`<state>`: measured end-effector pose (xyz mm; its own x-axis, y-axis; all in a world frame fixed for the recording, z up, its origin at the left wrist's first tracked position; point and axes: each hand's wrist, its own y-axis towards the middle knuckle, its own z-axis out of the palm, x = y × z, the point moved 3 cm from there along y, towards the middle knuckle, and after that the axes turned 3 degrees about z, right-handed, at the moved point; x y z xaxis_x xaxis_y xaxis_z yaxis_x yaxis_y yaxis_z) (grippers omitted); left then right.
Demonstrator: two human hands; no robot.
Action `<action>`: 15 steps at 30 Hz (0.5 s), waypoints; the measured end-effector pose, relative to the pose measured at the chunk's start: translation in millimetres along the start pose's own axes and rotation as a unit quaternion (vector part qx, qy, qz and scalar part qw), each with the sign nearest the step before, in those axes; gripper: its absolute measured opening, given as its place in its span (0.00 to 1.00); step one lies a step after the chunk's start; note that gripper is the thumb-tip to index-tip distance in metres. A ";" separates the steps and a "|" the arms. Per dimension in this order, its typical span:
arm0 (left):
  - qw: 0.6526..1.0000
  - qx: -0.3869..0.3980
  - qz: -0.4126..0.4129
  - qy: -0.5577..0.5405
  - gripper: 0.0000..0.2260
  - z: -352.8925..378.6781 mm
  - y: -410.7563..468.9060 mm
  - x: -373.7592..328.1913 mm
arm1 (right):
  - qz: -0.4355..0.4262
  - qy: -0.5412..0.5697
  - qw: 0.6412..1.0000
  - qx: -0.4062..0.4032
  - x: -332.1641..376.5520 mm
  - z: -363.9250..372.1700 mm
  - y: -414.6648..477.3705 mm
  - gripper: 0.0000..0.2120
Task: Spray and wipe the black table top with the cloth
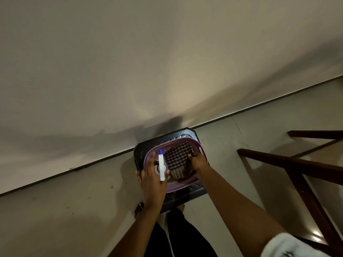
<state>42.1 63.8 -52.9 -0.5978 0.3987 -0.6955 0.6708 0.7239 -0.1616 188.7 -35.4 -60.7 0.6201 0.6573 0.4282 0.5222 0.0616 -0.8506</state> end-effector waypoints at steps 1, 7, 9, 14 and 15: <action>1.000 0.002 -0.001 0.003 0.32 2.2 0.0 2.9 | 0.004 -0.008 1.000 -0.004 -1.8 -0.3 5.1 0.16; 1.000 -0.010 -0.018 0.022 0.27 7.9 -0.2 7.1 | 0.003 -0.100 0.995 -0.002 3.2 7.2 15.5 0.23; 0.999 -0.010 -0.030 0.033 0.26 8.2 -2.4 7.4 | 0.006 -0.128 0.992 -0.006 -2.6 10.4 17.6 0.22; 0.998 0.008 -0.065 0.000 0.27 0.0 -12.0 -4.3 | -0.018 -0.132 0.991 -0.034 -12.1 2.8 -7.8 0.21; 0.998 0.015 -0.065 -0.004 0.28 -3.0 -15.1 -5.1 | -0.039 -0.119 0.991 -0.039 -13.4 0.5 -18.3 0.20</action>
<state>33.7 52.6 -44.8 -0.6776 0.2971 -0.6727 0.6003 0.7519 -0.2725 170.5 -45.0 -51.0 0.4257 0.8116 0.4001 0.6121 0.0674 -0.7879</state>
